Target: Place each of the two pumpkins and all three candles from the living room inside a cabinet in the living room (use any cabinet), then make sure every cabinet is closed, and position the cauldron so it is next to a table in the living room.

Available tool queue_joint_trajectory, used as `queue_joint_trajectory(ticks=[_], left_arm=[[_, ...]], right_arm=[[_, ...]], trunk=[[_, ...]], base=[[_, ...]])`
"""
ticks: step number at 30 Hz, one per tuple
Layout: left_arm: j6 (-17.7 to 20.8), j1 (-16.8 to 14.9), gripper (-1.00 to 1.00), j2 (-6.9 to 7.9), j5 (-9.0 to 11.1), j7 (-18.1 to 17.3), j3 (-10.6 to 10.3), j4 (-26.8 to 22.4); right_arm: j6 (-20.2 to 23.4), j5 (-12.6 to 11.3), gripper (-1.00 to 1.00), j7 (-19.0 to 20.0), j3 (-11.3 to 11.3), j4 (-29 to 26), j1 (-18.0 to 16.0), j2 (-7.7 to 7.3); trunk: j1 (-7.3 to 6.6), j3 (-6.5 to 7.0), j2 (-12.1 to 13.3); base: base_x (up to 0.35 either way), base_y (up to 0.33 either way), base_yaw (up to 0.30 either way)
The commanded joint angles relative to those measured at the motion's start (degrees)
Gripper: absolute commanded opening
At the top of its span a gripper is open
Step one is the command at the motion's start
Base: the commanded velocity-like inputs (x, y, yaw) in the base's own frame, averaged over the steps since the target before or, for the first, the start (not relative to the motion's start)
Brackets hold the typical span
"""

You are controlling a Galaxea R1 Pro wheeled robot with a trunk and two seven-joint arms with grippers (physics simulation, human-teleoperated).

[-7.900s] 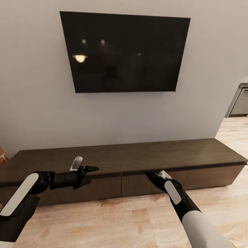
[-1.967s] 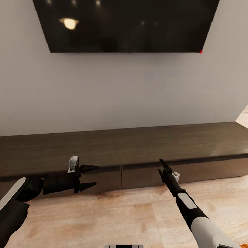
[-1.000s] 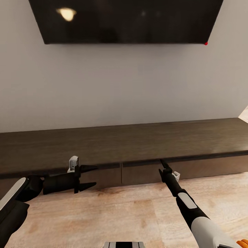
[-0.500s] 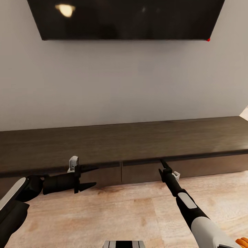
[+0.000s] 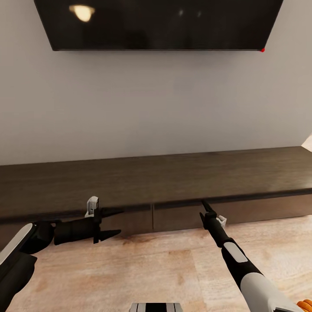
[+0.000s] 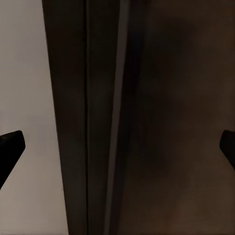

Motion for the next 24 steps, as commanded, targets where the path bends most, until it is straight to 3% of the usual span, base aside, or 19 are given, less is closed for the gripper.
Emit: queue_joint_trajectory(ticks=[1, 24], left_arm=[[0.0, 0.0, 1.00, 0.06, 0.6, 0.6, 0.0, 0.0], [0.0, 0.2, 1.00, 0.30, 0.6, 0.6, -0.8, -0.1]], right_arm=[[0.5, -0.5, 1.00, 0.2, -0.1, 0.0, 0.0, 0.00], [0.6, -0.3, 1.00, 0.0, -0.2, 0.1, 0.0, -0.03]], trunk=[[0.00, -0.04, 0.0], [0.00, -0.04, 0.0]], base=[[0.182, 0.000, 0.000], [0.022, 0.000, 0.000]])
